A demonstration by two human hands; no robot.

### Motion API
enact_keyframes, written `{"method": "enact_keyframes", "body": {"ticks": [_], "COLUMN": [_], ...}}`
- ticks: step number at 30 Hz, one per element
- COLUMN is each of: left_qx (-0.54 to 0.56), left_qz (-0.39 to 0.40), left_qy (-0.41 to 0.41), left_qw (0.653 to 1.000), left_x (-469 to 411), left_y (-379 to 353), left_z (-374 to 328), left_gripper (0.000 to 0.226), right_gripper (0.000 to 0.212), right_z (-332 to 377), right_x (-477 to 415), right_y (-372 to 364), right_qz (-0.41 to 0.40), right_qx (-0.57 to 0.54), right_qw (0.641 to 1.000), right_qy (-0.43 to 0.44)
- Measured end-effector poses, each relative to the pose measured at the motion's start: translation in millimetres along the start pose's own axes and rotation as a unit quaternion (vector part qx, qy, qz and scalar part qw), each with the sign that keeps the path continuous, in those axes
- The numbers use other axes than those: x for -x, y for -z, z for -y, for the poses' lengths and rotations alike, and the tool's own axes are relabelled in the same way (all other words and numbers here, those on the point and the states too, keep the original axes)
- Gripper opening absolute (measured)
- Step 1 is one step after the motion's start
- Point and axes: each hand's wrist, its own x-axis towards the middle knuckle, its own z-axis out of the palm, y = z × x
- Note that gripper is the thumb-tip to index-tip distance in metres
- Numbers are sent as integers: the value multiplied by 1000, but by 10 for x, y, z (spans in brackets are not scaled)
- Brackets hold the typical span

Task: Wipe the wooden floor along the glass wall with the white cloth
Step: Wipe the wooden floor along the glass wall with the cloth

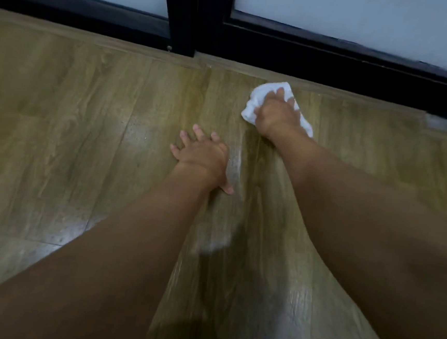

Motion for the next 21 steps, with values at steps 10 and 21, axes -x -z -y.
{"method": "enact_keyframes", "body": {"ticks": [10, 21], "left_qx": [2, 1], "left_qz": [22, -6], "left_qy": [32, 26], "left_qw": [999, 1000], "left_x": [-158, -82], "left_y": [13, 66], "left_z": [-83, -107], "left_gripper": [146, 143], "right_gripper": [53, 53], "right_z": [-650, -816], "right_x": [211, 422], "right_y": [-107, -132], "right_qz": [-69, -20], "right_qx": [16, 51], "right_qw": [984, 920], "right_qy": [163, 388]}}
